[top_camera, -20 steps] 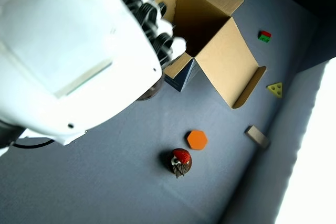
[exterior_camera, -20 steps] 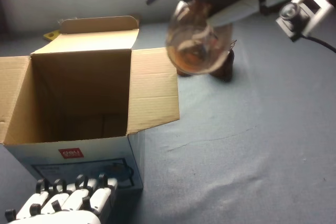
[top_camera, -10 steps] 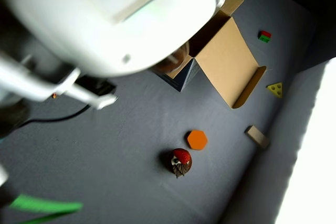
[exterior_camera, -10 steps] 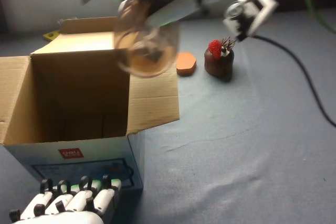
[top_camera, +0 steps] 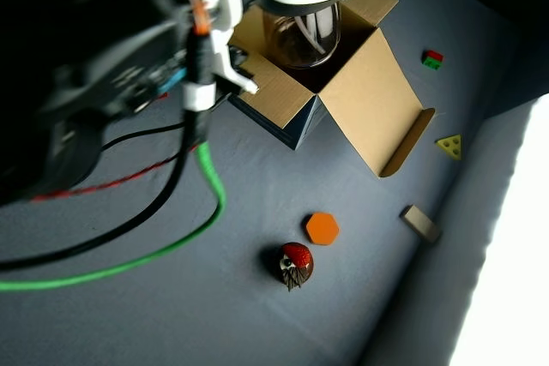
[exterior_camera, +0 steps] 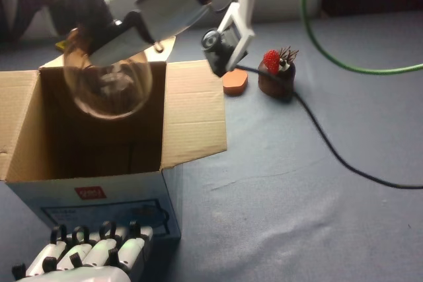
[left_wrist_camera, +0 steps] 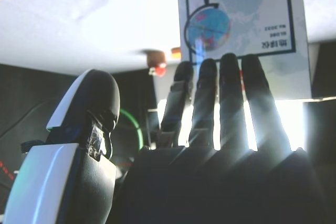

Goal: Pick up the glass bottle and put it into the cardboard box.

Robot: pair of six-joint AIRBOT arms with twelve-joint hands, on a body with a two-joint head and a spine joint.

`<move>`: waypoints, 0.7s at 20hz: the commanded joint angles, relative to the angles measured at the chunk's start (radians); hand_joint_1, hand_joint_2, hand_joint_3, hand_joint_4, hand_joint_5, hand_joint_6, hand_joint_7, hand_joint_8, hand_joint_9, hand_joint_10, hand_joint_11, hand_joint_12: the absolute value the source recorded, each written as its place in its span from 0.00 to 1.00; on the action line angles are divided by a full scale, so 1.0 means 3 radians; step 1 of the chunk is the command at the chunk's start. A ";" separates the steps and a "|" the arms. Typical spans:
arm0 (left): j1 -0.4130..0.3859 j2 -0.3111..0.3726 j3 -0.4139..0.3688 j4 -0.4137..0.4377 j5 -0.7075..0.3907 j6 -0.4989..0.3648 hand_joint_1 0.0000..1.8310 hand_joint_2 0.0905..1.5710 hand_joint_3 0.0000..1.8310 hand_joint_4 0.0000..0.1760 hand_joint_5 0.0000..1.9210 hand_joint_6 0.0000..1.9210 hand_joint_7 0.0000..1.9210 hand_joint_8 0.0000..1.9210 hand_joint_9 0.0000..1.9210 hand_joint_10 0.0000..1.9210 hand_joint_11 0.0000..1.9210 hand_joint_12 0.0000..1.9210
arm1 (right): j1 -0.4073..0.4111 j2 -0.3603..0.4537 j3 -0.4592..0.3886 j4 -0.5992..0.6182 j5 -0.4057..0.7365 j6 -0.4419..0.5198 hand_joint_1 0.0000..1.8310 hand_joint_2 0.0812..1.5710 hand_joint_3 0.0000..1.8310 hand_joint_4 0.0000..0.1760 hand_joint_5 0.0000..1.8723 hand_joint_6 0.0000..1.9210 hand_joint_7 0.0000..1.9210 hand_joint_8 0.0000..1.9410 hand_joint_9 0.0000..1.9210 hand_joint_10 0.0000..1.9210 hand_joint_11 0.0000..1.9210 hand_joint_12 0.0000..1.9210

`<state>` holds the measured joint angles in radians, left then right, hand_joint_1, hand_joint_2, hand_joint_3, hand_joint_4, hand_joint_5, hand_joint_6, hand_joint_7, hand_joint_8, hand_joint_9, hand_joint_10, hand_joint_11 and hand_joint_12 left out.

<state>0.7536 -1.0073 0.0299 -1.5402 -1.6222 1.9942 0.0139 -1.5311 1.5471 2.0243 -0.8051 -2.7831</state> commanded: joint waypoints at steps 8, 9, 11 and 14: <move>0.0029 -0.0012 0.0010 0.0289 -0.0163 -0.0073 0.09 0.86 0.00 0.12 0.07 0.00 0.07 0.00 0.07 0.00 0.00 0.19 | -0.0100 -0.0095 -0.0091 0.0455 0.0176 -0.0128 0.68 0.72 0.01 0.00 0.44 0.58 0.52 0.62 0.47 0.73 0.39 0.91; 0.0029 -0.0012 0.0010 0.0289 -0.0163 -0.0073 0.09 0.86 0.00 0.12 0.07 0.00 0.07 0.00 0.07 0.00 0.00 0.19 | -0.0126 -0.0094 -0.0127 0.0456 0.0196 -0.0133 0.68 0.72 0.01 0.00 0.43 0.58 0.52 0.62 0.47 0.73 0.39 0.91; 0.0029 -0.0012 0.0010 0.0289 -0.0163 -0.0073 0.07 0.86 0.00 0.12 0.06 0.00 0.07 0.00 0.07 0.00 0.00 0.20 | -0.0162 -0.0094 -0.0176 0.0457 0.0231 -0.0164 0.67 0.73 0.01 0.00 0.44 0.58 0.50 0.65 0.46 0.75 0.40 0.90; 0.0028 -0.0018 0.0013 0.0290 -0.0163 -0.0073 0.07 0.87 0.00 0.12 0.06 0.00 0.07 0.00 0.07 0.00 0.00 0.21 | -0.0205 -0.0093 -0.0225 0.0457 0.0283 -0.0195 0.67 0.73 0.01 0.00 0.44 0.58 0.50 0.65 0.46 0.75 0.41 0.90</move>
<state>0.7658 -1.0073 0.0299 -1.5383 -1.6207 1.9770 -0.0513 -1.5627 1.4849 2.0838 -0.6590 -2.8464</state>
